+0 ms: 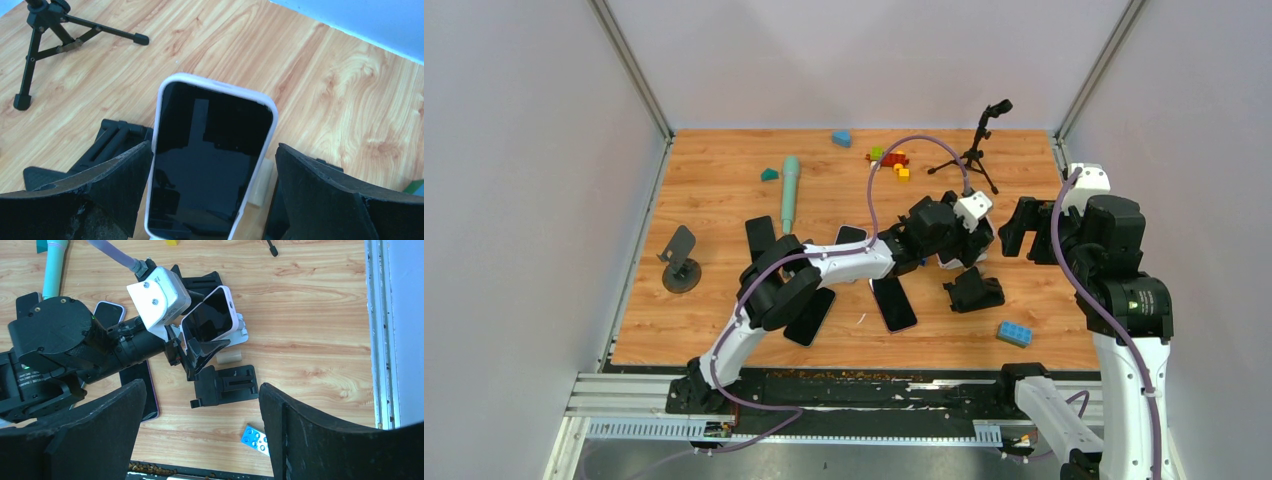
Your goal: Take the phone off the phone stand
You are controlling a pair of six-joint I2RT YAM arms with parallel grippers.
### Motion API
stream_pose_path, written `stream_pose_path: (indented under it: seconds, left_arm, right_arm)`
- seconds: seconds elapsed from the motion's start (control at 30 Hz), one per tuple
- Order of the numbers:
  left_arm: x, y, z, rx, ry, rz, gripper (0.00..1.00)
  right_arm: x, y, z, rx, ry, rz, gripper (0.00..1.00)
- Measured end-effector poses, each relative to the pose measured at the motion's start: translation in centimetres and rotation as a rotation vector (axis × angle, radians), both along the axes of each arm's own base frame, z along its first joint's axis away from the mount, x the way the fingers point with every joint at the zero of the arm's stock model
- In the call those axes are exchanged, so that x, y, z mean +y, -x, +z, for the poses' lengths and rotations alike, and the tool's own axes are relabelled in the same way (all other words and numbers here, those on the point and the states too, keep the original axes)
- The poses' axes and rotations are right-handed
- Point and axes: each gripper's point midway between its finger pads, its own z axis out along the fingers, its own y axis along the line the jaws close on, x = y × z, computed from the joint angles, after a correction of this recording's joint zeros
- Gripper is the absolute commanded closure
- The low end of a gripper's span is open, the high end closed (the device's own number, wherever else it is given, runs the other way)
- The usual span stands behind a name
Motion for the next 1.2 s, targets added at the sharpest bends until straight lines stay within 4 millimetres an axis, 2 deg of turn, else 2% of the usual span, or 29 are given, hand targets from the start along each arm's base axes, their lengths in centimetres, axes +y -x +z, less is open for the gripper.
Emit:
stream_pose_path:
  seconds: [0.17,0.33,0.5,1.0,1.2]
  left_arm:
    - [1.4,0.7,0.5,-0.017,-0.050,-0.016,0.00]
    - [1.7,0.9,1.8,-0.061,-0.065,-0.043,0.00]
    - [1.9,1.5,1.1,-0.045,-0.110,-0.094,0.00]
    - [2.3,-0.5,2.7,-0.017,-0.069,-0.171,0.00]
    - [1.7,-0.9,1.8,-0.005,-0.067,-0.192,0.00]
  right_arm:
    - [0.0,-0.1,0.0,0.002,-0.001,0.001,0.16]
    - [0.2,-0.1,-0.1,0.007,-0.006,0.007,0.16]
    - [0.2,-0.1,-0.1,0.008,-0.008,0.008,0.16]
    - [0.3,-0.2,-1.0,0.033,-0.016,0.009,0.16]
    - [0.3,-0.2,-1.1,0.035,-0.016,0.009,0.16]
